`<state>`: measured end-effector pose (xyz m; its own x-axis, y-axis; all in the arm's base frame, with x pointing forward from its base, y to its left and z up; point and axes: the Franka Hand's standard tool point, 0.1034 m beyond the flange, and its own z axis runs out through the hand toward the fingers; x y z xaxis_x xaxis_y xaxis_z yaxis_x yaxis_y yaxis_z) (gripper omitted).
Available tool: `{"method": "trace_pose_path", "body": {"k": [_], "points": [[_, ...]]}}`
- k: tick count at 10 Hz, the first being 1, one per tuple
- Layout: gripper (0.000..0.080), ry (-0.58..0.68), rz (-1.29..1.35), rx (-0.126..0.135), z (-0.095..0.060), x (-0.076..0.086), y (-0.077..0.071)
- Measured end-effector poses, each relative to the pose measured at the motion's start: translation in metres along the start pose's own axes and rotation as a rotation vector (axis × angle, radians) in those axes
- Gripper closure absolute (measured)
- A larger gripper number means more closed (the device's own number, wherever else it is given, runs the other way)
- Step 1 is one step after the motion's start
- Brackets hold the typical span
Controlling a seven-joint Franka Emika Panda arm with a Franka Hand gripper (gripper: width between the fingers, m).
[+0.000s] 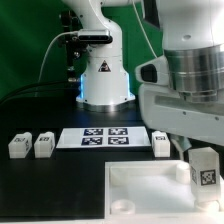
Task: Assemble one leg
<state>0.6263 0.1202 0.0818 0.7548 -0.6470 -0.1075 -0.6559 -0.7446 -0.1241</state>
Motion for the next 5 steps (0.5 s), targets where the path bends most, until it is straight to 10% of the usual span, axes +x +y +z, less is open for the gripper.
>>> {"method": "trace_pose_path", "body": {"k": [5], "points": [[0.0151, 0.014, -0.460, -0.001, 0.0008, 0.0038, 0.0059]]}}
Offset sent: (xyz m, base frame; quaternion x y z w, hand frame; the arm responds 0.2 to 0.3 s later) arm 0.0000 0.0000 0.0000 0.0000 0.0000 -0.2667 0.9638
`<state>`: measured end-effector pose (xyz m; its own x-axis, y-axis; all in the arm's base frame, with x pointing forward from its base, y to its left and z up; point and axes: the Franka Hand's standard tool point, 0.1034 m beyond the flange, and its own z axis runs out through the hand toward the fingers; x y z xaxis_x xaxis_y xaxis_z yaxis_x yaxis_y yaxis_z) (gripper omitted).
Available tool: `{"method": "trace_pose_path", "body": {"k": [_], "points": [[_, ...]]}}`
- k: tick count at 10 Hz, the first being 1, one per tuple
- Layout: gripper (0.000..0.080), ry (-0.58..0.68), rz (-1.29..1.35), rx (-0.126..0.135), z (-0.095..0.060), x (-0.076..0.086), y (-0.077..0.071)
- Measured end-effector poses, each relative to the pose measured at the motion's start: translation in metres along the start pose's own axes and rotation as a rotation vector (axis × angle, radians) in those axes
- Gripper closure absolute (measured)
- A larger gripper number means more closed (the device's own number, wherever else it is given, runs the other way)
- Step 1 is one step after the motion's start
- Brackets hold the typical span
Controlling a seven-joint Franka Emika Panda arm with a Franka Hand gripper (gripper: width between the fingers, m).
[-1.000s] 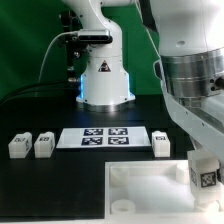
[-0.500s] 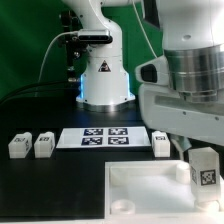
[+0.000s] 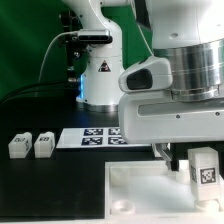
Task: Assemble one leg
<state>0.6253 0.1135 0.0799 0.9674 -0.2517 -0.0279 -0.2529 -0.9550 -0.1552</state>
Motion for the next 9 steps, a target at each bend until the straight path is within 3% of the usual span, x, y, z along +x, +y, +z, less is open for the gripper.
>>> {"method": "trace_pose_path", "body": {"k": [1, 2, 3, 4, 6, 9], "points": [[0.0151, 0.007, -0.152, -0.030, -0.0004, -0.0003, -0.0023], [0.0151, 0.007, -0.178, -0.039, -0.0004, -0.0014, -0.0055], [0.0274, 0.006, -0.171, -0.037, -0.0002, -0.0011, -0.0040], [0.0274, 0.006, -0.171, -0.037, -0.0002, -0.0010, -0.0037], [0.0505, 0.009, -0.047, -0.036, -0.0003, -0.0006, -0.0033], [0.0505, -0.027, 0.269, -0.038, 0.0005, 0.0056, -0.0045]]}}
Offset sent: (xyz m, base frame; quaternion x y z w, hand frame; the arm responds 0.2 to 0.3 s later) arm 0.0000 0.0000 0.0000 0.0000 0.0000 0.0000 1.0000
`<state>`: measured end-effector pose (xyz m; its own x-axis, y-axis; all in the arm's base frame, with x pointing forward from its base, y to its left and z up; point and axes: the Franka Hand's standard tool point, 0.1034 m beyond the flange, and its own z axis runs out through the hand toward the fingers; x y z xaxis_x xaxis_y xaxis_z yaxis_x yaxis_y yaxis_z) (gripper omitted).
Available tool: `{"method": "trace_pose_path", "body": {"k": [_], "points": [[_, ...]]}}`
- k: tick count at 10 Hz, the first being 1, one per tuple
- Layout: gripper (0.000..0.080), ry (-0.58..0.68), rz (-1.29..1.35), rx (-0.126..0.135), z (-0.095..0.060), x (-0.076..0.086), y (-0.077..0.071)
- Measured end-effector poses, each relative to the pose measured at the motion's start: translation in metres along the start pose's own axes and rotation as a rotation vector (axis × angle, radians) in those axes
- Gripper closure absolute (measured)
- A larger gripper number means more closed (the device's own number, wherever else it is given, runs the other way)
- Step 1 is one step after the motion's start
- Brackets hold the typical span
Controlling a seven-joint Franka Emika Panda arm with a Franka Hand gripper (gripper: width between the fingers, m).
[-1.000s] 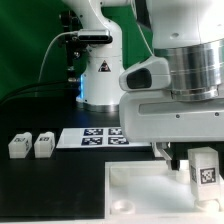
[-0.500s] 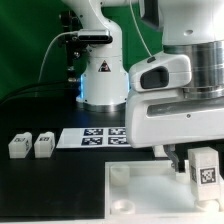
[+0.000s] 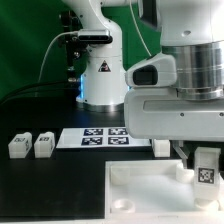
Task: Assemble one leg
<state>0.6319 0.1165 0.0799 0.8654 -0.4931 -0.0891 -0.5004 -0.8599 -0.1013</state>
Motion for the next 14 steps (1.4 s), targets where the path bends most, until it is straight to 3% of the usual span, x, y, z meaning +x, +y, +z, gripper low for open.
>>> {"method": "trace_pose_path", "body": {"k": [3, 5, 7, 10, 11, 12, 14], "points": [[0.0505, -0.048, 0.557, 0.009, 0.002, 0.007, 0.000], [0.0505, -0.049, 0.933, 0.057, 0.002, 0.006, 0.003], [0.0505, -0.047, 1.057, 0.056, 0.002, 0.003, 0.001], [0.0505, -0.041, 0.959, 0.054, 0.003, 0.002, 0.000], [0.0244, -0.025, 0.782, 0.049, 0.002, 0.000, -0.004], [0.0162, -0.010, 0.596, 0.043, 0.000, -0.001, -0.008], [0.0153, -0.001, 0.371, 0.039, 0.001, -0.001, -0.009]]}}
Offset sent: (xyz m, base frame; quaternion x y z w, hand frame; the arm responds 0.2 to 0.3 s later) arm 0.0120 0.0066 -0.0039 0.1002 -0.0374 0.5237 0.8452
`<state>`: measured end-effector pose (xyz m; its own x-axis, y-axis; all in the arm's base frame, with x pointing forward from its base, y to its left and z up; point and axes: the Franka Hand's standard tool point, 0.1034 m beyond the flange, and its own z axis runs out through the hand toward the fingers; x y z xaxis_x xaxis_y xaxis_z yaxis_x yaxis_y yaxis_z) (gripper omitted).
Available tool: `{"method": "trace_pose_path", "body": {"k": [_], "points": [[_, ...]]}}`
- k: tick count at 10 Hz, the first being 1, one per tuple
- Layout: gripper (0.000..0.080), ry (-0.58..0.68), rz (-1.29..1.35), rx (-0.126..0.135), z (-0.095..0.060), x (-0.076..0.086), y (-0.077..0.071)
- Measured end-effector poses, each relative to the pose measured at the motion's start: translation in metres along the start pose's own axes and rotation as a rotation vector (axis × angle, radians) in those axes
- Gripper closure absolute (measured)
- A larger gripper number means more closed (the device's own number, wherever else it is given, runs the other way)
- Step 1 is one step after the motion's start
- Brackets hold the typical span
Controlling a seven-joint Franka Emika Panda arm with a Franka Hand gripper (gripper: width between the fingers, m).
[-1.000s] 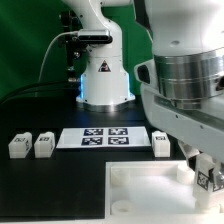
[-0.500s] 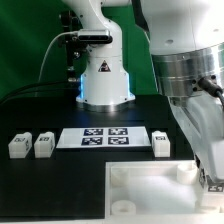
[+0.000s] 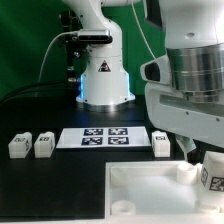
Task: Assemble one leg
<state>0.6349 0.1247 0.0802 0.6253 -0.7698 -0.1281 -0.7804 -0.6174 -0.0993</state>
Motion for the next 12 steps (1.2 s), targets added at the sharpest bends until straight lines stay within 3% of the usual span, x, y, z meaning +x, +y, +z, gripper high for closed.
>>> {"method": "trace_pose_path", "body": {"k": [2, 3, 4, 5, 6, 8, 9, 10, 12], "points": [[0.0151, 0.009, -0.224, -0.013, 0.0006, 0.0006, 0.0014], [0.0151, 0.025, -0.398, -0.042, 0.0021, 0.0008, 0.0039], [0.0151, 0.026, -0.583, -0.053, 0.0023, 0.0056, 0.0081], [0.0151, 0.025, -0.661, -0.052, 0.0017, 0.0088, 0.0096], [0.0151, 0.026, -0.608, -0.051, 0.0020, 0.0078, 0.0091], [0.0402, 0.026, -0.538, -0.049, 0.0022, 0.0073, 0.0089], [0.0402, 0.025, -0.428, -0.043, 0.0024, 0.0062, 0.0082], [0.0509, 0.024, -0.334, -0.038, 0.0024, 0.0064, 0.0081], [0.0509, 0.024, -0.113, -0.031, 0.0040, 0.0081, 0.0077]]}}
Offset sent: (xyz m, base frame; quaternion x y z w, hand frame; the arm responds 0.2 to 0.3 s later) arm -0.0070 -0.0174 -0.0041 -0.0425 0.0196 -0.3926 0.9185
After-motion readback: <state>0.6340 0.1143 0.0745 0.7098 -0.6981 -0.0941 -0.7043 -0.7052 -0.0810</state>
